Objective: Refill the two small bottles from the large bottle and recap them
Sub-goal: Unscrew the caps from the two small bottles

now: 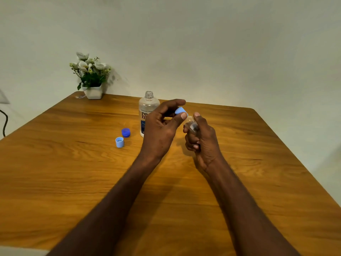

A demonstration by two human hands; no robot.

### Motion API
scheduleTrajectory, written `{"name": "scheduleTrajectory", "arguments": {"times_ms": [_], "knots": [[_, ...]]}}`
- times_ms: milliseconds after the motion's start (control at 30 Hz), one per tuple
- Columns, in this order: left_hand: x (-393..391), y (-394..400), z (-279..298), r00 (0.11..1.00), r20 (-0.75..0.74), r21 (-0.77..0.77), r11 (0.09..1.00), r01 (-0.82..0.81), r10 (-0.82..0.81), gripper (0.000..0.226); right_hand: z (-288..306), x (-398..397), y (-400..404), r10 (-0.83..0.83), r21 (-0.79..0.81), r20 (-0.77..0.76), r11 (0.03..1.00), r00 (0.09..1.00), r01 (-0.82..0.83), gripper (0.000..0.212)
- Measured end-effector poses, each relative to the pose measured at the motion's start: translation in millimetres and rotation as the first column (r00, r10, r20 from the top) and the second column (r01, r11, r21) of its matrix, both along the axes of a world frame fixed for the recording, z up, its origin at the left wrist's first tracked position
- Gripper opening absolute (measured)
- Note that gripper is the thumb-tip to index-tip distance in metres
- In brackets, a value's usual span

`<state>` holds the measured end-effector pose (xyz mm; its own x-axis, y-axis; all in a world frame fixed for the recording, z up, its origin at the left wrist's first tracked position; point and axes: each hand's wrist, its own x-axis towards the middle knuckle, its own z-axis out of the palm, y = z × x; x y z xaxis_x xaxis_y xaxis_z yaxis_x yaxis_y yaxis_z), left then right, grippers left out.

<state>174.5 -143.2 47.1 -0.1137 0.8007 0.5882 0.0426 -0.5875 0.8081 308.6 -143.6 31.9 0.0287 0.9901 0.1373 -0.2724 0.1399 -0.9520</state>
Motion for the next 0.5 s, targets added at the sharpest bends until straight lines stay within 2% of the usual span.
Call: {"name": "scheduleTrajectory", "arguments": {"times_ms": [300,400,500], "knots": [[-8.2,0.8,4.8,0.984,0.156,0.040,0.995,-0.089,0.082,0.014,-0.1,0.7,1.2,-0.106,0.011,-0.023,0.994,0.994,0.106,0.052],[-15.4,0.9,5.2,0.979,0.169,0.063,0.990,-0.123,0.111,0.017,-1.7,3.8,2.9,-0.229,-0.010,0.069,0.973,0.971,0.230,0.036],[-25.7,-5.7,2.5,0.986,0.115,0.051,0.990,-0.130,0.123,0.022,-8.7,8.2,6.6,-0.283,0.028,0.115,0.959,0.952,0.282,0.023]]}}
